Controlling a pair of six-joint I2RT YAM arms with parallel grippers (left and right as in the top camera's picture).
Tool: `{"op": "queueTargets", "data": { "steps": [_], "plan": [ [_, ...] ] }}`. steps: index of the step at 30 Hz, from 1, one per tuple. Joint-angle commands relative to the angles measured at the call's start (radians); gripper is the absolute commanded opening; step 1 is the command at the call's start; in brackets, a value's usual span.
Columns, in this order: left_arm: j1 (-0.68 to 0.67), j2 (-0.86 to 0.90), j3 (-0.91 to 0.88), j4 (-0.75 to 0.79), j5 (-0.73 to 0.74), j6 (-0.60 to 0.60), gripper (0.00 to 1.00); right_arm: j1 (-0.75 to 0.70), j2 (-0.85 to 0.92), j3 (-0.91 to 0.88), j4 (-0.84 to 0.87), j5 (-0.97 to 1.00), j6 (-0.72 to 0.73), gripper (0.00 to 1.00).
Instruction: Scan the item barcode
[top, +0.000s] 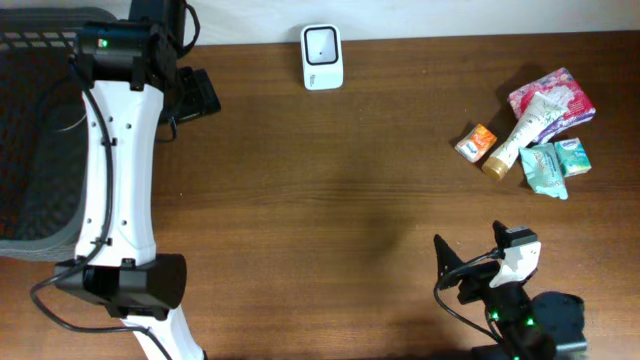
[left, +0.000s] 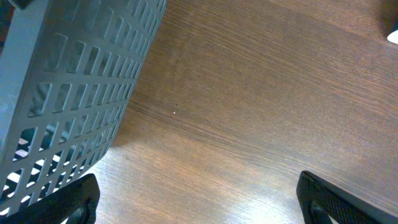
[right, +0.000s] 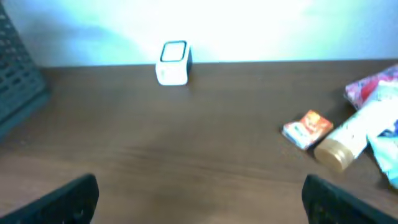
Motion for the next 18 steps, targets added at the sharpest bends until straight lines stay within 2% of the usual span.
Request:
{"op": "queueTargets", "data": {
  "steps": [1,9,12,15,18],
  "plan": [
    [-0.002,-0.021,0.009,-0.001,-0.008,-0.001,0.99,-0.038,-0.081,-0.083,0.077,0.008,-0.006,0.99],
    [-0.003,-0.021,0.009,-0.001,-0.008,-0.001,0.99,-0.042,-0.107,-0.279,0.402,0.014,-0.007,0.99],
    [-0.003,-0.021,0.009,-0.001,-0.008,-0.001,0.99,-0.042,-0.107,-0.387,0.599,0.013,-0.008,0.99],
    [-0.003,-0.021,0.009,-0.001,-0.008,-0.001,0.99,-0.04,-0.107,-0.389,0.631,0.016,-0.1,0.99],
    [-0.003,-0.021,0.009,-0.001,-0.008,-0.001,0.99,-0.04,-0.107,-0.389,0.54,0.017,-0.127,0.99]
  ]
}}
